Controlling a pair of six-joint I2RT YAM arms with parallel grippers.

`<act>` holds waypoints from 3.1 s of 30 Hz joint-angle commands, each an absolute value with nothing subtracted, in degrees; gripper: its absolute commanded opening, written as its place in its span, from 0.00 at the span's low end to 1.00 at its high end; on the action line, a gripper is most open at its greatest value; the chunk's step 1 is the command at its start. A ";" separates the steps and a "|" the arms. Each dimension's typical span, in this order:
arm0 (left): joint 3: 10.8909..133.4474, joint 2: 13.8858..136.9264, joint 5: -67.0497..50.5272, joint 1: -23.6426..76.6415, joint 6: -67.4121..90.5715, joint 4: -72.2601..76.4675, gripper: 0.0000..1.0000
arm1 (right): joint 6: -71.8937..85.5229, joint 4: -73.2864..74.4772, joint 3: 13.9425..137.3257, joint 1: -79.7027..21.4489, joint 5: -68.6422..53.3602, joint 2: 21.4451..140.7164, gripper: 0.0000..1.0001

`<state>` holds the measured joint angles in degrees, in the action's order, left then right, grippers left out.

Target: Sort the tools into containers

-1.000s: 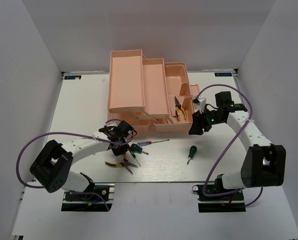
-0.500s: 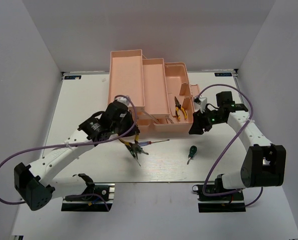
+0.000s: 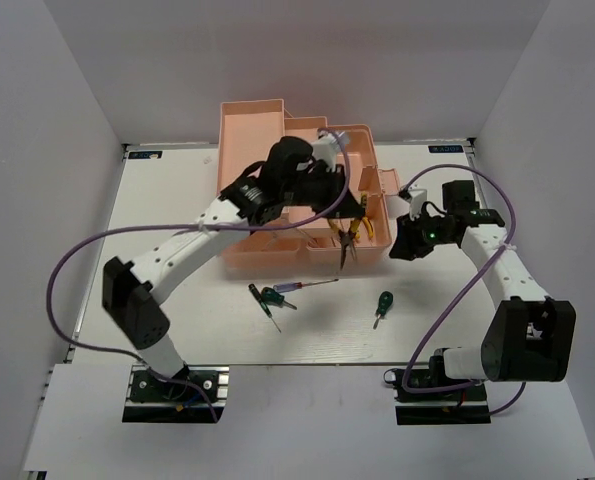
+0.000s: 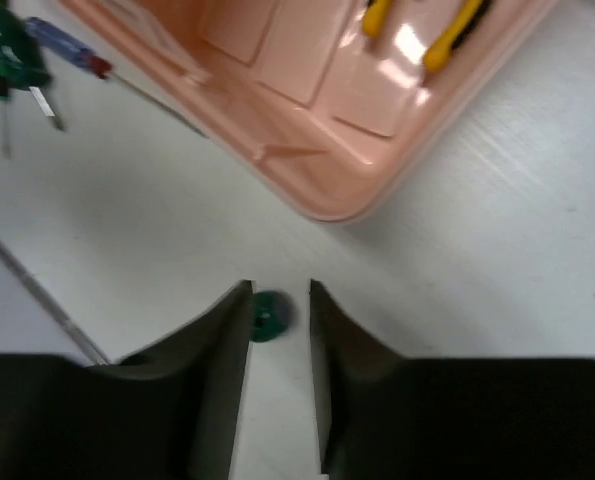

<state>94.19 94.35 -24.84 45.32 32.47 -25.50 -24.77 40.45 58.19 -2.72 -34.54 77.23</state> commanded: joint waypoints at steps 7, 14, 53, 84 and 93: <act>116.23 115.82 -27.51 44.30 28.48 -15.11 0.00 | -20.65 36.47 57.92 -0.62 -28.04 73.74 0.00; 124.62 126.73 -23.04 41.76 25.58 -18.11 0.00 | -26.95 40.42 56.95 1.14 -32.07 73.04 0.47; 54.05 60.89 13.98 52.46 33.75 -38.94 0.85 | 12.24 31.02 38.67 -16.96 -7.63 75.70 0.02; 55.90 84.54 22.50 57.57 47.71 -43.50 0.88 | -2.11 21.00 100.80 -23.11 -39.46 106.42 0.60; 57.66 87.63 26.89 56.96 42.29 -38.85 0.89 | -2.37 20.30 91.15 -22.59 -40.78 99.59 0.82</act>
<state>55.16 87.94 23.38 57.21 45.01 -41.45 -1.89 20.49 93.76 -22.94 -39.24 104.29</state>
